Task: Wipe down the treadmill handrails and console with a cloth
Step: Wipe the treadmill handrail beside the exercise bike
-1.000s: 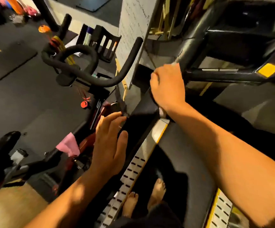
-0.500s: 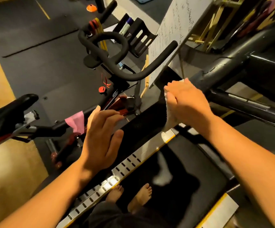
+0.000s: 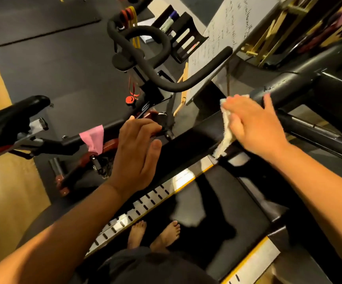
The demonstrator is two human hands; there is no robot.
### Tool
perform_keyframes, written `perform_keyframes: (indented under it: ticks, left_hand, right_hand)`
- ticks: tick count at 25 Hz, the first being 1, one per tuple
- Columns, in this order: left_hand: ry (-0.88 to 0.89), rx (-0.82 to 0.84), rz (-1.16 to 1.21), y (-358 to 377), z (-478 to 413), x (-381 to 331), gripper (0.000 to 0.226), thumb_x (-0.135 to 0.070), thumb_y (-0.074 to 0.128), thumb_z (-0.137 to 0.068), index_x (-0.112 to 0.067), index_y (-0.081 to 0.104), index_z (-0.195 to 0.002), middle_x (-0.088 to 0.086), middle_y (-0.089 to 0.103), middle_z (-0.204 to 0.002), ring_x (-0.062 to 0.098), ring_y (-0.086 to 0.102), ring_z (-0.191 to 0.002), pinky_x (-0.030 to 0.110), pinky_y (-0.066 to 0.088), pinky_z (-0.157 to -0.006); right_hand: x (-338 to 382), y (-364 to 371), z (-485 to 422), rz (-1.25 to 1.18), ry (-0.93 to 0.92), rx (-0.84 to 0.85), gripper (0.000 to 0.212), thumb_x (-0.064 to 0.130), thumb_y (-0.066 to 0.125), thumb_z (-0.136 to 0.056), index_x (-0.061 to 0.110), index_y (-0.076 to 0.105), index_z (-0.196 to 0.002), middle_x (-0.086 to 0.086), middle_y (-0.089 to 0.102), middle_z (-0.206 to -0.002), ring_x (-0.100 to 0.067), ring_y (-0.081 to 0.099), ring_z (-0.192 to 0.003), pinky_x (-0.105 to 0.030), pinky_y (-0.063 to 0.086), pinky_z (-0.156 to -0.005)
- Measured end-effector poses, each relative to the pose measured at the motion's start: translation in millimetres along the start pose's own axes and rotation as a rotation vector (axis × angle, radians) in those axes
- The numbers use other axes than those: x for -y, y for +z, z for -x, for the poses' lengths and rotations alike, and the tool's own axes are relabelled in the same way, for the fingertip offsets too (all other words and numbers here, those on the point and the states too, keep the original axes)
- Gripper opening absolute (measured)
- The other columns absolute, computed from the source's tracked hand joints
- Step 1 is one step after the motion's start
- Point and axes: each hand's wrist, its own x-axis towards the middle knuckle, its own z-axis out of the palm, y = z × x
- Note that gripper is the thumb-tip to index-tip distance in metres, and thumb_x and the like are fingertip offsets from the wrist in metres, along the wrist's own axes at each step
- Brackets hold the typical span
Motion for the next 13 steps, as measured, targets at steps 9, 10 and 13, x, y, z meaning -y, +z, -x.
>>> perform_keyframes:
  ticks: [9,10,13]
  left_hand:
    - [-0.460,0.100,0.419,-74,14,46,0.025,-0.039,0.044,-0.092,-0.022,0.060,-0.098,-0.002,0.064,-0.094,0.015,0.063,-0.093,0.046,0.052,-0.088]
    - [-0.475,0.136,0.438,-80,17,55,0.028,-0.043,0.043,-0.090,-0.023,0.062,-0.096,0.000,0.066,-0.093,0.017,0.063,-0.092,0.047,0.051,-0.088]
    - [-0.512,0.189,0.535,-90,32,76,0.027,-0.044,0.044,-0.089,-0.026,0.064,-0.093,0.002,0.068,-0.093,0.020,0.065,-0.089,0.044,0.051,-0.085]
  right_hand:
    - [293,53,72,-0.311,-0.334,-0.003,0.029,0.022,0.051,-0.086,0.014,0.071,-0.105,-0.003,0.069,-0.112,-0.024,0.058,-0.115,-0.048,0.029,-0.111]
    - [293,54,72,-0.310,-0.413,0.019,0.031,0.025,0.051,-0.088,0.013,0.071,-0.109,-0.002,0.069,-0.116,-0.022,0.057,-0.118,-0.050,0.025,-0.114]
    - [204,37,47,-0.044,-0.385,0.142,0.040,0.032,0.044,-0.091,0.021,0.060,-0.126,0.005,0.060,-0.129,-0.014,0.050,-0.126,-0.054,0.020,-0.114]
